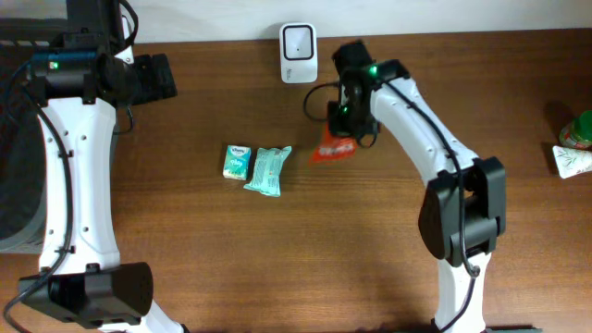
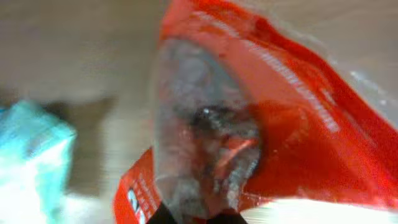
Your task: Scan the item barcode
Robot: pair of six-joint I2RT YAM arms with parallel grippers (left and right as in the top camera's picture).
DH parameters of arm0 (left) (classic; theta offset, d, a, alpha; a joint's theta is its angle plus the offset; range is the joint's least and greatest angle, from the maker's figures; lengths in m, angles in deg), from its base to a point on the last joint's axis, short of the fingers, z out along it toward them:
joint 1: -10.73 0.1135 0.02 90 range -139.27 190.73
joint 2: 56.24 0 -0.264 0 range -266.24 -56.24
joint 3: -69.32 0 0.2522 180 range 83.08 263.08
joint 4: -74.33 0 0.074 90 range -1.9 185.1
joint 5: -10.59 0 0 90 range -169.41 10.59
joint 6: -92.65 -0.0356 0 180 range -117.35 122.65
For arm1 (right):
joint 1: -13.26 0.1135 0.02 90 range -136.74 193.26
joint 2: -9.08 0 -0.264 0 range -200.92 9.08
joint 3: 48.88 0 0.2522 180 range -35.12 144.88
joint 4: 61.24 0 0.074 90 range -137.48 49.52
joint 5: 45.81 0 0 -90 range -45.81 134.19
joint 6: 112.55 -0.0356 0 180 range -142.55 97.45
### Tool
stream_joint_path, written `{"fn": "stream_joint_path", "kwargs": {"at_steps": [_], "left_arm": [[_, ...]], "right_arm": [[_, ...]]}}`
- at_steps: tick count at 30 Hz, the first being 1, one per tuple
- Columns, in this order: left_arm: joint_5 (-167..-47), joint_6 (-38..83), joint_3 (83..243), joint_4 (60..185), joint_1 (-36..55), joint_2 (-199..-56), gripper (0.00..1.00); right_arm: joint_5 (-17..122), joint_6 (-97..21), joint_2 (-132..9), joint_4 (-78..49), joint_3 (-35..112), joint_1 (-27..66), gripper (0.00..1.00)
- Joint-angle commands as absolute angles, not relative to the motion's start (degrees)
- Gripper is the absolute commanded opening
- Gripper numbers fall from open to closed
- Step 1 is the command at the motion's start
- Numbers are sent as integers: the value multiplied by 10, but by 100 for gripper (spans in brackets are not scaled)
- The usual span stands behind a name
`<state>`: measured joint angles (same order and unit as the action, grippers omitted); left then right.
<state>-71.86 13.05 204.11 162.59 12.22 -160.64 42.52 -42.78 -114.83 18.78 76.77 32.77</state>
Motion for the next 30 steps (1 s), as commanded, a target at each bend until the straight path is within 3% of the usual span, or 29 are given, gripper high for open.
{"fn": "stream_joint_path", "kwargs": {"at_steps": [1, 4, 14, 19, 22, 26, 30], "left_arm": [[-714, 137, 2049, 1627, 123, -1605, 99], [-714, 137, 2049, 1627, 123, -1605, 99], [-714, 137, 2049, 1627, 123, -1605, 99], [-714, 137, 2049, 1627, 123, -1605, 99], [-714, 137, 2049, 1627, 123, -1605, 99], [-714, 137, 2049, 1627, 123, -1605, 99], [-714, 137, 2049, 1627, 123, -1605, 99]], "right_arm": [[97, -470, -1148, 252, 786, 360, 4], [24, -491, -1161, 275, 765, 365, 4], [15, -464, -1237, 245, 745, 413, 6], [26, -464, -1257, 235, 745, 482, 22], [54, -464, -1257, 216, 748, 527, 49], [156, -464, -1256, 206, 783, 573, 45], [179, -464, -1256, 274, 932, 557, 46]]}}
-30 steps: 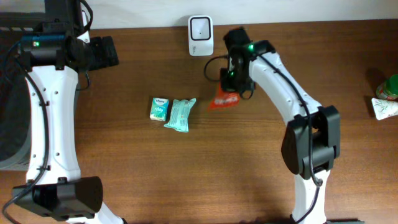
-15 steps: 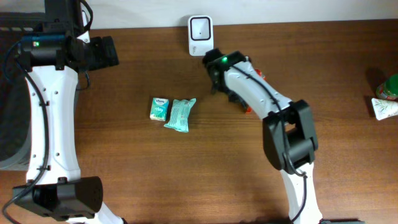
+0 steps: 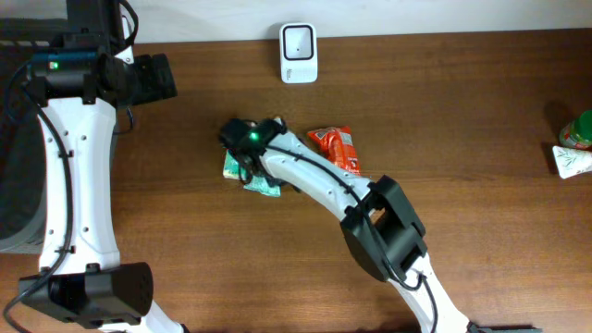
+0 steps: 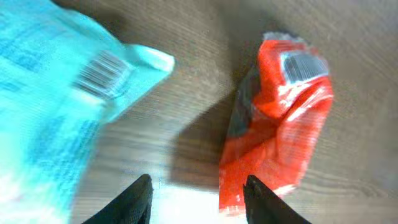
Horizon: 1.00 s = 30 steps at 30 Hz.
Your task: Scan the item barcode
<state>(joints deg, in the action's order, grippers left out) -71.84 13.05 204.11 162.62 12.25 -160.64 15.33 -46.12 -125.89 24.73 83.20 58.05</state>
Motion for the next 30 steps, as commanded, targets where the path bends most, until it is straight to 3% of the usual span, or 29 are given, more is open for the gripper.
{"fn": "stream_joint_path", "kwargs": {"at_steps": [1, 3, 5, 6, 7, 8, 14, 21, 25, 30], "left_arm": [[-714, 137, 2049, 1627, 123, -1605, 99], [-714, 137, 2049, 1627, 123, -1605, 99], [-714, 137, 2049, 1627, 123, -1605, 99], [-714, 137, 2049, 1627, 123, -1605, 99], [-714, 137, 2049, 1627, 123, -1605, 99], [-714, 137, 2049, 1627, 123, -1605, 99], [-714, 137, 2049, 1627, 123, -1605, 99], [-714, 137, 2049, 1627, 123, -1605, 99], [-714, 137, 2049, 1627, 123, -1605, 99], [-714, 137, 2049, 1627, 123, -1605, 99]], "right_arm": [[179, -454, -1256, 289, 969, 542, 47], [185, -452, -1256, 321, 1030, 496, 55], [235, -439, -1256, 343, 1051, 437, 54], [281, -415, -1256, 350, 1050, 410, 41], [369, -377, -1260, 359, 1046, 370, 18], [441, -346, -1264, 363, 1038, 342, 4], [587, -303, -1264, 308, 919, 270, 4], [622, -352, -1264, 180, 776, 336, 4], [620, -392, -1264, 146, 796, 390, 4], [581, -396, -1262, 221, 915, 411, 4]]}}
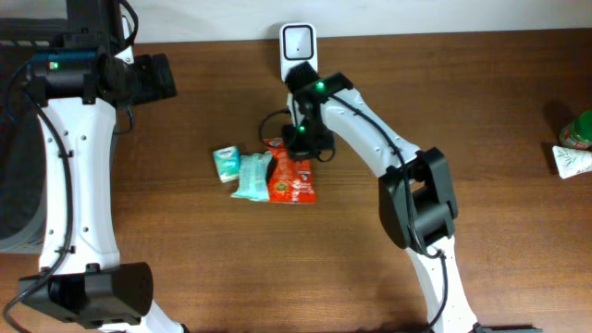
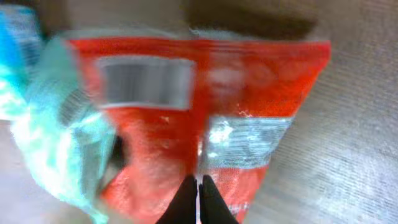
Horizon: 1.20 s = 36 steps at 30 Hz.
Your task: Scan the item barcode
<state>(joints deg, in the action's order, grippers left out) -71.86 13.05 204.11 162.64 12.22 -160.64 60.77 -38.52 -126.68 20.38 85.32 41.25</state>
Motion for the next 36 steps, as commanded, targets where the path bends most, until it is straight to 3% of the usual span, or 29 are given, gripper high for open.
{"fn": "stream_joint_path", "kwargs": {"at_steps": [1, 7, 14, 17, 21, 26, 34, 36], "left_arm": [[-714, 137, 2049, 1627, 123, -1605, 99], [-714, 137, 2049, 1627, 123, -1605, 99], [-714, 137, 2049, 1627, 123, -1605, 99], [-714, 137, 2049, 1627, 123, -1605, 99], [-714, 137, 2049, 1627, 123, -1605, 99], [-714, 137, 2049, 1627, 123, -1605, 99], [-714, 137, 2049, 1627, 123, -1605, 99], [-714, 137, 2049, 1627, 123, -1605, 99]], "right_arm": [[570, -396, -1262, 233, 933, 411, 4], [570, -396, -1263, 223, 899, 415, 4], [569, -421, -1263, 88, 752, 459, 4], [538, -422, -1258, 114, 775, 466, 4], [480, -421, -1250, 233, 912, 466, 4], [531, -422, -1259, 243, 938, 466, 11], [571, -454, -1274, 62, 771, 486, 10], [571, -454, -1274, 46, 772, 485, 6]]}}
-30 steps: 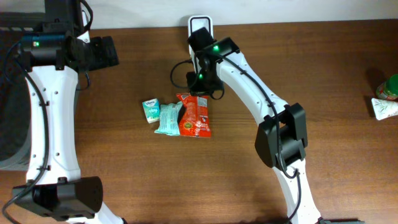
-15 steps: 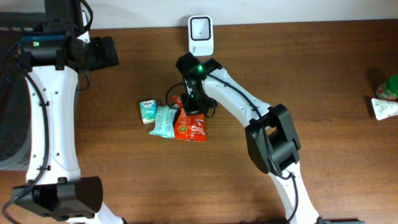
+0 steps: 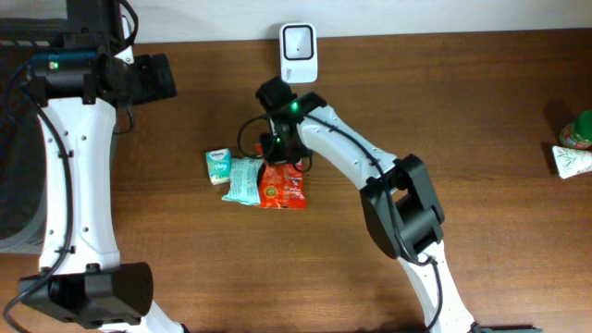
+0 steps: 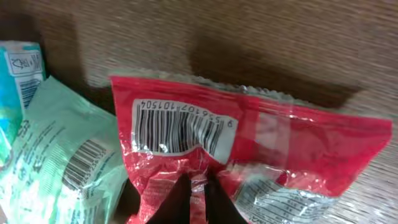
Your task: Scan the item barcode
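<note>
The red snack packet [image 3: 283,186] lies on the table with its white barcode panel [image 4: 180,130] facing up. My right gripper [image 3: 278,151] is at the packet's far end, jaws nearly closed on a crinkled fold of the red packet [image 4: 198,186]. The white scanner [image 3: 299,52] stands at the table's back edge, well behind the packet. My left gripper [image 3: 157,77] hovers at the far left back, away from everything; its jaws do not show clearly.
A teal wipes packet [image 3: 243,180] touches the red packet's left side, with a small teal box [image 3: 217,165] beside it. A green-capped bottle [image 3: 581,128] and a white packet [image 3: 572,159] sit at the right edge.
My right gripper has moved a little left and nearer, still on the red packet. The packet and the teal items lie slightly further left. The barcode now reads sharply in the wrist view.
First my right gripper was on the red packet right of the scanner. Then it stood open over the teal packet, the red packet lying alone. Later it was shut on the red packet beside the teal ones, and still pinches it there.
</note>
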Robot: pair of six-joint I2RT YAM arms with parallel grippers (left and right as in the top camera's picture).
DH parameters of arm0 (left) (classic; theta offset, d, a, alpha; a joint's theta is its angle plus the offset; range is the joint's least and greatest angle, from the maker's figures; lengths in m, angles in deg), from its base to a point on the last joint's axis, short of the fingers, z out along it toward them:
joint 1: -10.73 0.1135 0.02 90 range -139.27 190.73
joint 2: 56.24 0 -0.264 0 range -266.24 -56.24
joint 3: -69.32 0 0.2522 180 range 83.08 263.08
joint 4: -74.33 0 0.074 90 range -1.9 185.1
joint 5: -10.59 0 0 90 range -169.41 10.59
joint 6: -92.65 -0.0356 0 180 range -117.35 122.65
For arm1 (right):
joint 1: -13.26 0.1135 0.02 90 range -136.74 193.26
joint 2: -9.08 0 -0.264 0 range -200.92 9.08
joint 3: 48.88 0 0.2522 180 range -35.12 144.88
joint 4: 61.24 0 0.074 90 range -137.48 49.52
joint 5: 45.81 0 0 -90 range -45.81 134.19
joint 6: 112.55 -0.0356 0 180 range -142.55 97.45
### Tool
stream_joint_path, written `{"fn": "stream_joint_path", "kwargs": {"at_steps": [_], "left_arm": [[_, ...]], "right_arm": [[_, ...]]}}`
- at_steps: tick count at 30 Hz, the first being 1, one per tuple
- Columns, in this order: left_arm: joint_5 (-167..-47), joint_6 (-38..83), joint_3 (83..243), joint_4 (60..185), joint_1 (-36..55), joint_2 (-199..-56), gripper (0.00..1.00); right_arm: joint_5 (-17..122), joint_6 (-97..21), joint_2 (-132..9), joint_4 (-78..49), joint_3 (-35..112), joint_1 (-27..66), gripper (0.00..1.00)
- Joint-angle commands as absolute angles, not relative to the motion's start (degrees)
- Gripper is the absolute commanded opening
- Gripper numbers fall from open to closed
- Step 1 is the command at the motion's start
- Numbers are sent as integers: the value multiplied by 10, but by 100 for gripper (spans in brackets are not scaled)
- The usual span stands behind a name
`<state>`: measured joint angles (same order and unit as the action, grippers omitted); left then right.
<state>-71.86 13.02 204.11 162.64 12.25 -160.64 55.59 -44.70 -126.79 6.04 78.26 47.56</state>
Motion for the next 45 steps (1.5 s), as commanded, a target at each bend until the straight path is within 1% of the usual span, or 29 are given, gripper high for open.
{"fn": "stream_joint_path", "kwargs": {"at_steps": [1, 3, 5, 6, 7, 8, 10, 11, 12, 15, 17, 18, 19, 20, 21, 24, 25, 26, 27, 28, 35, 39, 40, 41, 42, 43, 44, 45], "left_arm": [[-714, 137, 2049, 1627, 123, -1605, 99], [-714, 137, 2049, 1627, 123, -1605, 99], [-714, 137, 2049, 1627, 123, -1605, 99], [-714, 137, 2049, 1627, 123, -1605, 99], [-714, 137, 2049, 1627, 123, -1605, 99], [-714, 137, 2049, 1627, 123, -1605, 99], [-714, 137, 2049, 1627, 123, -1605, 99], [-714, 137, 2049, 1627, 123, -1605, 99], [-714, 137, 2049, 1627, 123, -1605, 99], [-714, 137, 2049, 1627, 123, -1605, 99], [-714, 137, 2049, 1627, 123, -1605, 99], [-714, 137, 2049, 1627, 123, -1605, 99], [-714, 137, 2049, 1627, 123, -1605, 99], [-714, 137, 2049, 1627, 123, -1605, 99], [-714, 137, 2049, 1627, 123, -1605, 99], [-714, 137, 2049, 1627, 123, -1605, 99], [-714, 137, 2049, 1627, 123, -1605, 99], [-714, 137, 2049, 1627, 123, -1605, 99], [-714, 137, 2049, 1627, 123, -1605, 99], [-714, 137, 2049, 1627, 123, -1605, 99], [-714, 137, 2049, 1627, 123, -1605, 99], [-714, 137, 2049, 1627, 122, -1605, 99], [-714, 137, 2049, 1627, 122, -1605, 99], [-714, 137, 2049, 1627, 122, -1605, 99], [-714, 137, 2049, 1627, 122, -1605, 99], [-714, 137, 2049, 1627, 122, -1605, 99], [-714, 137, 2049, 1627, 122, -1605, 99], [-714, 137, 2049, 1627, 122, -1605, 99]], "right_arm": [[566, -454, -1273, 52, 789, 480, 4], [551, -454, -1273, 110, 853, 462, 4], [545, -440, -1272, 200, 935, 444, 4], [543, -410, -1272, 243, 966, 438, 10], [521, -393, -1272, 284, 982, 433, 30], [499, -393, -1272, 308, 983, 428, 63], [514, -393, -1273, 320, 959, 410, 95], [529, -387, -1273, 315, 939, 402, 99], [549, -373, -1273, 305, 920, 397, 99], [724, -310, -1273, 224, 822, 377, 99], [818, -309, -1273, 145, 748, 374, 99], [843, -309, -1273, 123, 732, 375, 99], [867, -309, -1273, 104, 717, 375, 98], [892, -309, -1273, 79, 699, 375, 94], [900, -310, -1273, 64, 688, 376, 87], [899, -321, -1273, 29, 673, 386, 72], [897, -325, -1273, 17, 670, 390, 60], [875, -335, -1273, 11, 669, 395, 29], [841, -361, -1273, 8, 669, 396, 13], [825, -371, -1273, 1, 670, 396, 4], [806, -394, -1259, 27, 731, 380, 4], [665, -394, -1259, 86, 750, 379, 4], [658, -394, -1259, 100, 756, 377, 4], [679, -393, -1259, 105, 758, 376, 20], [705, -393, -1260, 106, 758, 376, 59], [717, -389, -1260, 101, 758, 381, 86], [728, -375, -1260, 93, 758, 384, 90], [744, -371, -1260, 83, 758, 388, 91]]}}
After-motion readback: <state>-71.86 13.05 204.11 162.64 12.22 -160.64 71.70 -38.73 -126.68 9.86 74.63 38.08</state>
